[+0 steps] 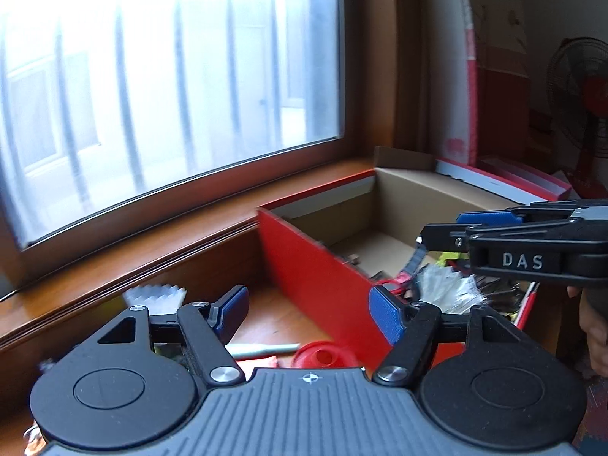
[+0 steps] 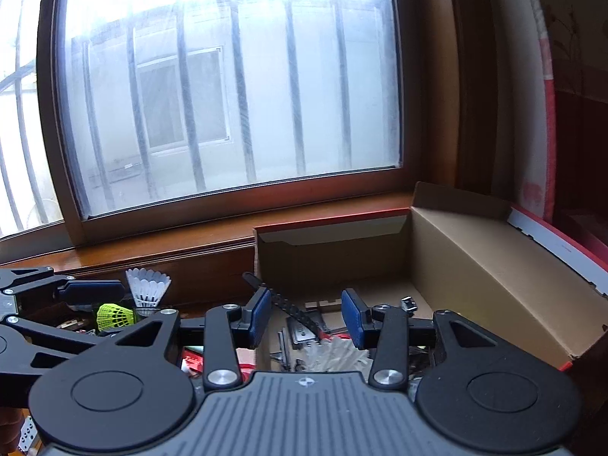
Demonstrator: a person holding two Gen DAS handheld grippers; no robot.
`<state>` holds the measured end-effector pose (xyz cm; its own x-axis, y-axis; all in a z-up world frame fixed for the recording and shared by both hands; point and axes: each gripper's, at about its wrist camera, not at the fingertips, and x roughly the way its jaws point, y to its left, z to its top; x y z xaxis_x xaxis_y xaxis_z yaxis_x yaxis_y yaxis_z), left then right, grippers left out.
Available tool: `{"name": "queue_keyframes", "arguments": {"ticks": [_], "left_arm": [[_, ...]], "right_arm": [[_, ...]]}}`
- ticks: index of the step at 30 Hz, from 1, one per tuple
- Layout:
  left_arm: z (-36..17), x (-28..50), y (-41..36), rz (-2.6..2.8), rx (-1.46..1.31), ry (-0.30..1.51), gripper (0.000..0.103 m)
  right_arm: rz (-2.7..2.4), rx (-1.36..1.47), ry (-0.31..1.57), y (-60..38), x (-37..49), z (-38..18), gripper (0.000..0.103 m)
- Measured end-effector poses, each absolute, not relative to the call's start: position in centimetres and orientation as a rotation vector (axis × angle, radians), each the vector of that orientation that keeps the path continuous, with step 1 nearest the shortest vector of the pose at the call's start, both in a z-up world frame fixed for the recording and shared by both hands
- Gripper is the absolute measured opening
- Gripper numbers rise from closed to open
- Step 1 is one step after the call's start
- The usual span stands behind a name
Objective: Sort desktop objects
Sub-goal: 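Bring both tools back over the object pile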
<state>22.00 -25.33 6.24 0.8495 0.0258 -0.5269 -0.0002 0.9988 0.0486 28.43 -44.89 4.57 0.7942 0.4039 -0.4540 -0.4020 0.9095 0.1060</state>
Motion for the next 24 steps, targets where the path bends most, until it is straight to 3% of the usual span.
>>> {"name": "queue_keyframes", "arguments": {"ticks": [11,24], "left_arm": [[4.3,16.6,-16.4,0.221,-0.061,0.602,0.075],[1.5,14.0,-7.4,0.373,-0.174,0.656,0.075]], "right_arm": [[0.579,-0.081,0.494,-36.2,26.2,5.2,0.044],[0.764,-0.180,0.644,-24.8,26.5,1.7,0.044]]}}
